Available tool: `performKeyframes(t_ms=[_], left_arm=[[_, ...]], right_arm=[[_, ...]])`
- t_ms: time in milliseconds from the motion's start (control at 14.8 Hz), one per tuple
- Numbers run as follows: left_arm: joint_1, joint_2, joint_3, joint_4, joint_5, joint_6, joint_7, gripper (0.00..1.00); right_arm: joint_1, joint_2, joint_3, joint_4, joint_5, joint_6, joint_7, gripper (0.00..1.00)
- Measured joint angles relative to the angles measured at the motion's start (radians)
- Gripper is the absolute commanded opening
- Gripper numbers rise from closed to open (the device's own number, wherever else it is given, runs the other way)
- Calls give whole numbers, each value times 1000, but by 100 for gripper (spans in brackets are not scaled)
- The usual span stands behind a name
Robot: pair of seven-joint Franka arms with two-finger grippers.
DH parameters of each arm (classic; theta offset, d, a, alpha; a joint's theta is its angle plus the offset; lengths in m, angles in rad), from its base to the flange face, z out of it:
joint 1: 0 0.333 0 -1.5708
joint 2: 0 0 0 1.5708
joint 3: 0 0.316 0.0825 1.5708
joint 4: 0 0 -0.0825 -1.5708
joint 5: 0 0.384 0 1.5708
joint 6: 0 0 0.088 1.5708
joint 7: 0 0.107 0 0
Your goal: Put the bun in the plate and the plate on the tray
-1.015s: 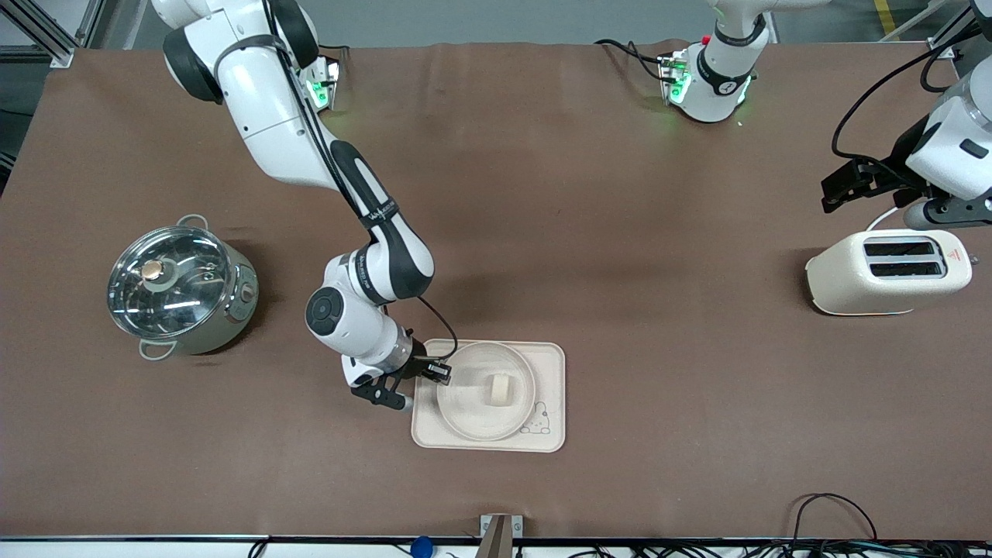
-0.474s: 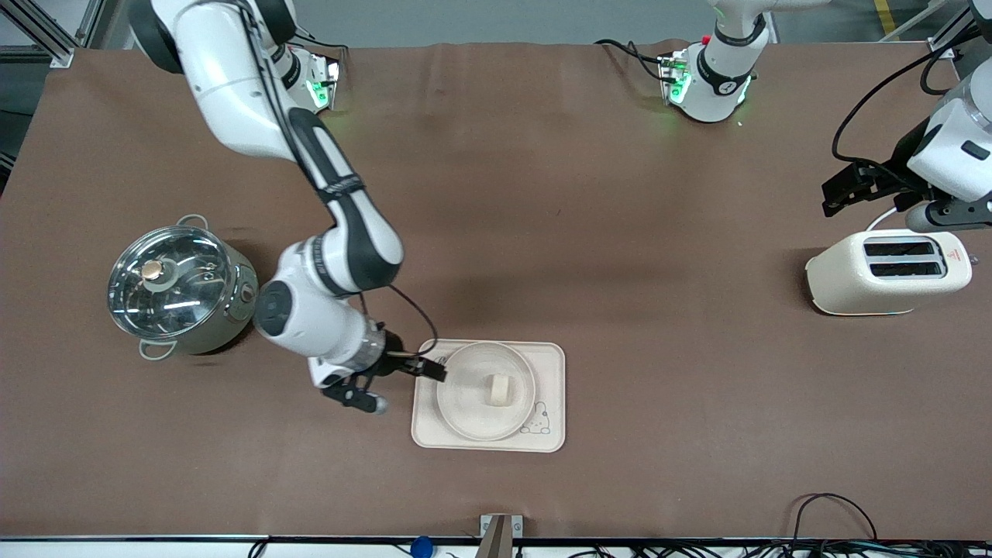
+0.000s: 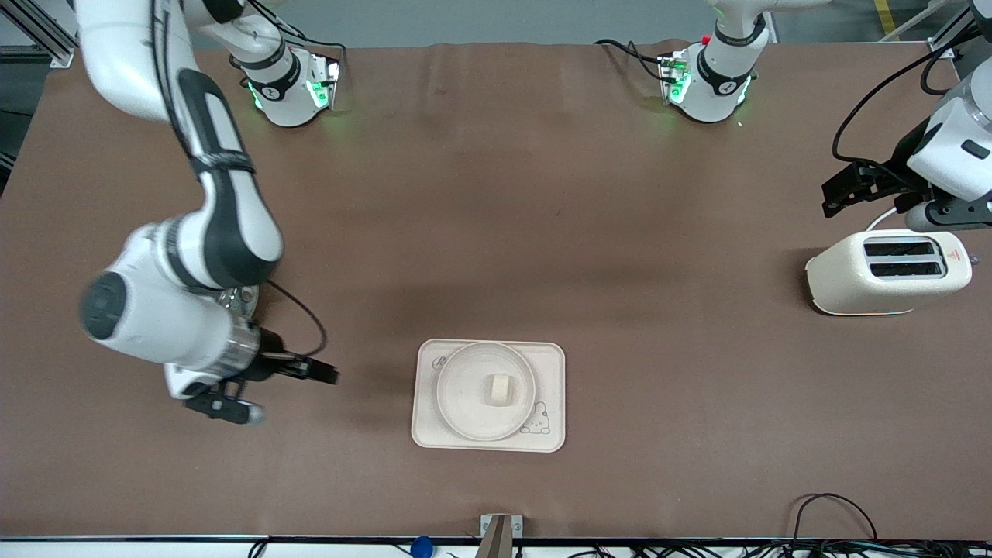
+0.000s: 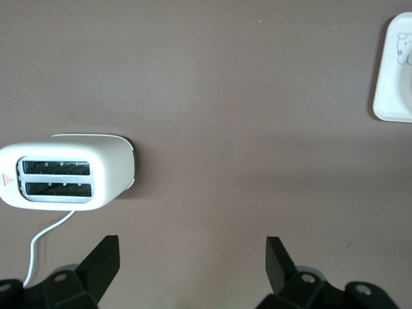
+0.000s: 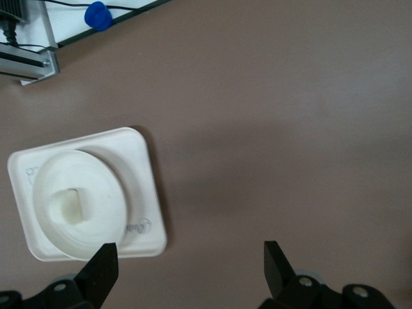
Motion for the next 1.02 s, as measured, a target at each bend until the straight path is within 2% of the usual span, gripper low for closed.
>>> performKeyframes(t_ms=[203, 338, 474, 609, 744, 1015], left_arm=[[0, -7, 0, -1, -12, 0, 28, 100], [-1, -22, -2, -9, -22, 0, 32, 100], [-1, -47, -2, -38, -35, 12, 32, 100], [-2, -74, -3, -78, -48, 40, 32, 100], [-3, -88, -4, -98, -53, 46, 32, 100], [-4, -90, -10, -102, -53, 49, 32, 100]], right_arm=[[-115, -110, -6, -1, -55, -186, -127, 100], [-186, -175, -9, -2, -128, -300, -185, 100], [-214, -248, -11, -2, -226, -401, -206, 100], [-222, -330, -11, -9, -266, -475, -220, 100], [-230, -427, -10, -59, -274, -504, -221, 100], [-238, -635, 2, -253, -291, -489, -222, 100]])
